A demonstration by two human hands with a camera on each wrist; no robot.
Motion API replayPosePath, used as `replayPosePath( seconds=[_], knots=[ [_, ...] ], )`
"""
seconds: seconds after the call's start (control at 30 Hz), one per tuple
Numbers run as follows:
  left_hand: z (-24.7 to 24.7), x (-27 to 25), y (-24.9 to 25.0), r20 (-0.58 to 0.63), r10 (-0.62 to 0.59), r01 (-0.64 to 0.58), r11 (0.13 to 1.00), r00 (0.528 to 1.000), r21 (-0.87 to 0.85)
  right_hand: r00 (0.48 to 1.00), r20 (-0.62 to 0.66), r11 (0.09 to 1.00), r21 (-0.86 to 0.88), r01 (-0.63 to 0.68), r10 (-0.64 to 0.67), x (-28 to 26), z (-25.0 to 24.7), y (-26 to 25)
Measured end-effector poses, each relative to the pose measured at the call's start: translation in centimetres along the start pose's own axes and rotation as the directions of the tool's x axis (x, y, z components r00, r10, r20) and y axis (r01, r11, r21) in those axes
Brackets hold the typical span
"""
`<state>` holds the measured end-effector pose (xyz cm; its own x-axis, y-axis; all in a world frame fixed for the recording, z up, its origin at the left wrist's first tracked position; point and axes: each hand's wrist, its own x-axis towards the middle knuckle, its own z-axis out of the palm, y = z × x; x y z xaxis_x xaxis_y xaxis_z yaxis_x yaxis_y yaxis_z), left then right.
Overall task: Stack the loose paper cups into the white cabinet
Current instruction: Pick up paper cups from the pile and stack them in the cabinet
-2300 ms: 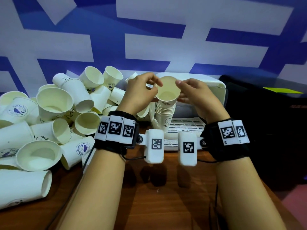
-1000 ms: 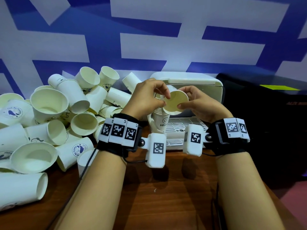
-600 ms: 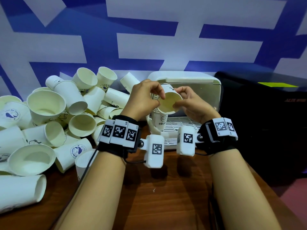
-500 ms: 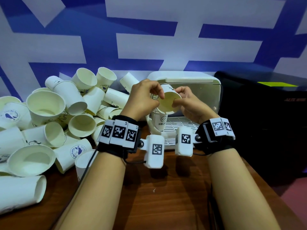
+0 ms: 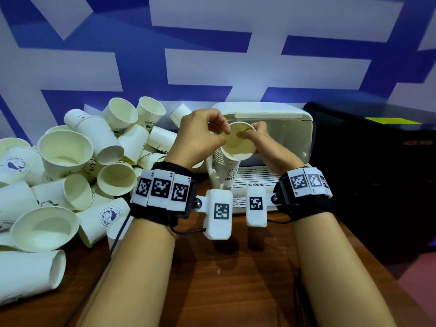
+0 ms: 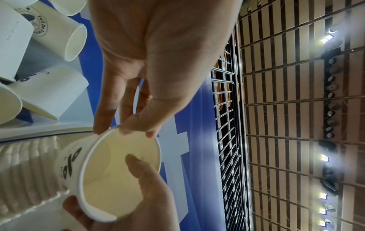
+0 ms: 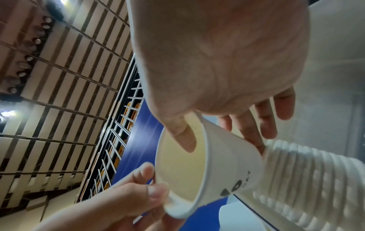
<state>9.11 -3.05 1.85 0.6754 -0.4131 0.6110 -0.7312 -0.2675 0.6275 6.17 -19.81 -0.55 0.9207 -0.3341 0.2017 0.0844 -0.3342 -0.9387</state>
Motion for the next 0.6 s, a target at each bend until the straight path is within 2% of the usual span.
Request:
replayPosePath(
  seconds=[0.3,0.6],
  knots=[
    [0.1,0.1,0.2,-0.093,-0.007,-0.004,0.993,0.996,-0.117,1.000,-0.006,0.998,-0.059,0.030,-0.031,-0.8,-0.3,-0.8],
    [0.3,0.1,0.6,-0.172,0.039,-0.057,0.993,0.984,-0.101,0.999,0.019,0.997,-0.066,0.050,-0.048,-2.3,-0.3,-1.9]
  ],
)
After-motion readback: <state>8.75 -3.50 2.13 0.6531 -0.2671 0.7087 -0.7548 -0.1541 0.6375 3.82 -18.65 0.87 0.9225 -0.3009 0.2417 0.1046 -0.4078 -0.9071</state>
